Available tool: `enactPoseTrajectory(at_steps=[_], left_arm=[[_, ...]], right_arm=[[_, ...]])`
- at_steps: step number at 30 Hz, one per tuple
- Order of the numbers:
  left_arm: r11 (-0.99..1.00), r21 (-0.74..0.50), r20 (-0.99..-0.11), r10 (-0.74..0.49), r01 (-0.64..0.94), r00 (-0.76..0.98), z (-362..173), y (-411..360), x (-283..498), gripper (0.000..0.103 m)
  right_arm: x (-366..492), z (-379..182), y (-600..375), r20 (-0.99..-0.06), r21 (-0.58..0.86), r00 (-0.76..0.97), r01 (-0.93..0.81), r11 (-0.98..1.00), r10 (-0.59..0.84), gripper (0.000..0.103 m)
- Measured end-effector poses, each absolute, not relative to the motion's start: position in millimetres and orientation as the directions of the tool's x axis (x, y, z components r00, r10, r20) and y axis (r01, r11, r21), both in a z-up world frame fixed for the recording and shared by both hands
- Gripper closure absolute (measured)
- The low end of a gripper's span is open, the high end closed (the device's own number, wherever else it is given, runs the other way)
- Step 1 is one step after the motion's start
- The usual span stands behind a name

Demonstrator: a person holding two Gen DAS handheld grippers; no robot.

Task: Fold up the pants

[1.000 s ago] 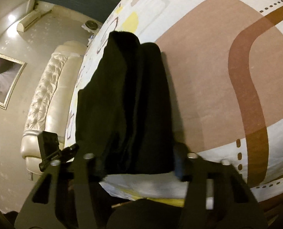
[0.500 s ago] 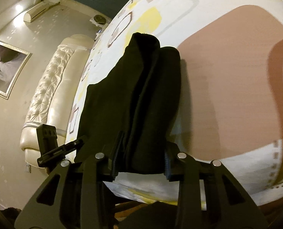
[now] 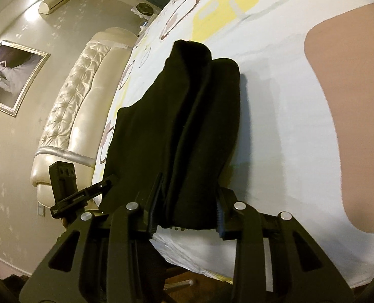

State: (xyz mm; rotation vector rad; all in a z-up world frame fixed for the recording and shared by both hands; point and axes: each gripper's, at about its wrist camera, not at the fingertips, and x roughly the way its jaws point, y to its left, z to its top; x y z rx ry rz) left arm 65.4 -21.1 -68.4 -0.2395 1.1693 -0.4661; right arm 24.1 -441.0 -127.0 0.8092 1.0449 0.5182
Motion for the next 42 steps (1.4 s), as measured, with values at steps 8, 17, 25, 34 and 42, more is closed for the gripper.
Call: enactPoseTrajectory(at_steps=[8, 17, 25, 34, 42], left_arm=[[0.888, -0.39, -0.832, -0.453, 0.245, 0.32, -72, -27, 64, 0.074], [0.888, -0.389, -0.83, -0.453, 0.244, 0.326, -73, -29, 65, 0.073], [0.861, -0.375, -0.789, -0.491, 0.344, 0.369, -56, -8, 46, 0.045], [0.837, -0.464, -0.754, -0.546, 0.291, 0.365, -72, 11, 114, 0.037], [0.798, -0.523, -0.742, -0.599, 0.299, 0.302, -93, -14, 165, 0.031]], right_arm=[[18, -144, -453, -0.518, 0.826, 0.424, 0.02, 0.564, 0.743, 0.07], [19, -141, -451, -0.507, 0.832, 0.427, 0.016, 0.554, 0.749, 0.07], [15, -127, -464, -0.536, 0.808, 0.425, 0.008, 0.589, 0.729, 0.035], [82, -123, -473, -0.521, 0.81, 0.474, 0.014, 0.586, 0.71, 0.032], [131, -139, -453, -0.542, 0.802, 0.446, 0.022, 0.596, 0.713, 0.029]])
